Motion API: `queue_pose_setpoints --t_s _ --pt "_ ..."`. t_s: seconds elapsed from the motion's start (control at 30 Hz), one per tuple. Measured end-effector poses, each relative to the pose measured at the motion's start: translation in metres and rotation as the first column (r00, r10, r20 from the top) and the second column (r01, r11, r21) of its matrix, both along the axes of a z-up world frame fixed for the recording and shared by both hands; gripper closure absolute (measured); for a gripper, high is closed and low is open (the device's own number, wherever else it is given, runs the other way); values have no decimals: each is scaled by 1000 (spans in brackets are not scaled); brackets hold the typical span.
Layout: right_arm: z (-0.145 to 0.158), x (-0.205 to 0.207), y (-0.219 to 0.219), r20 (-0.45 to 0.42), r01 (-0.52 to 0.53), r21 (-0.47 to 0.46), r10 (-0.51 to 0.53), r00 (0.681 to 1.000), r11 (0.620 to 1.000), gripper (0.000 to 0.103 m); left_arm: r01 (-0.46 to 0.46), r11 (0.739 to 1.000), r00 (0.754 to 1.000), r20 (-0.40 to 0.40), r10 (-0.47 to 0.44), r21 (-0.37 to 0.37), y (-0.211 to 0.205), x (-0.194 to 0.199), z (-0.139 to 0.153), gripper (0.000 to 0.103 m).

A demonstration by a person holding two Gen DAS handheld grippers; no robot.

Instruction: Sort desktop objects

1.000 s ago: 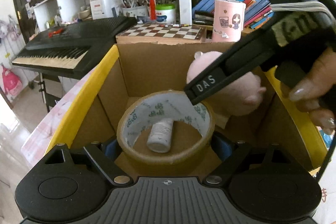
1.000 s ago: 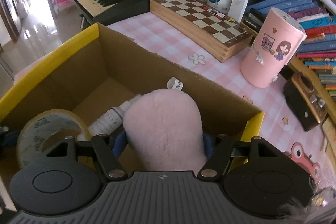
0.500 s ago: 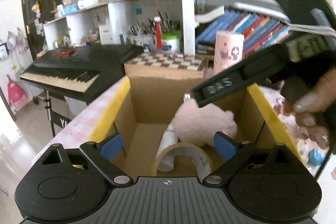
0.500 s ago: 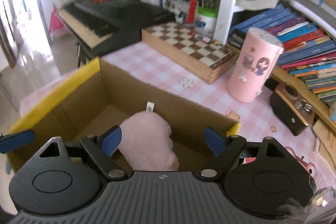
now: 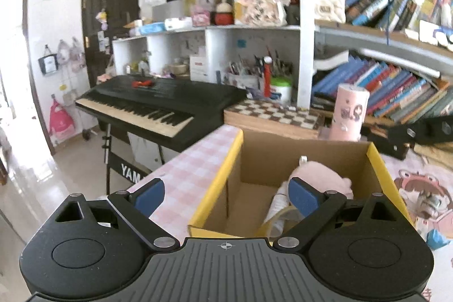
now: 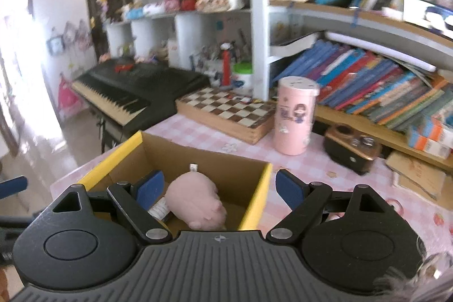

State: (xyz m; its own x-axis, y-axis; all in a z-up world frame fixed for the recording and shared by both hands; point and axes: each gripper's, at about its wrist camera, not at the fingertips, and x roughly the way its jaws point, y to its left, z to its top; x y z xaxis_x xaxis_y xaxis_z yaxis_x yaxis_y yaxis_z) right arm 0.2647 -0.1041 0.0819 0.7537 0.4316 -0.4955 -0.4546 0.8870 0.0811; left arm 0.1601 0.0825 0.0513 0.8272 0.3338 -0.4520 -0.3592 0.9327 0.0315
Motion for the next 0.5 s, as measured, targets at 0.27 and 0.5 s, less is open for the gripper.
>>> queue_pose_setpoints --t_s 0.27,0.5 --pt "-14 -54 -28 59 171 28 -172 983 985 18 -6 1000 998 58 8 -25 -5 -33 6 7" --pt "-30 -102 -36 55 245 15 -246 968 969 18 27 999 997 68 -25 -22 -6 -63 -1 7"
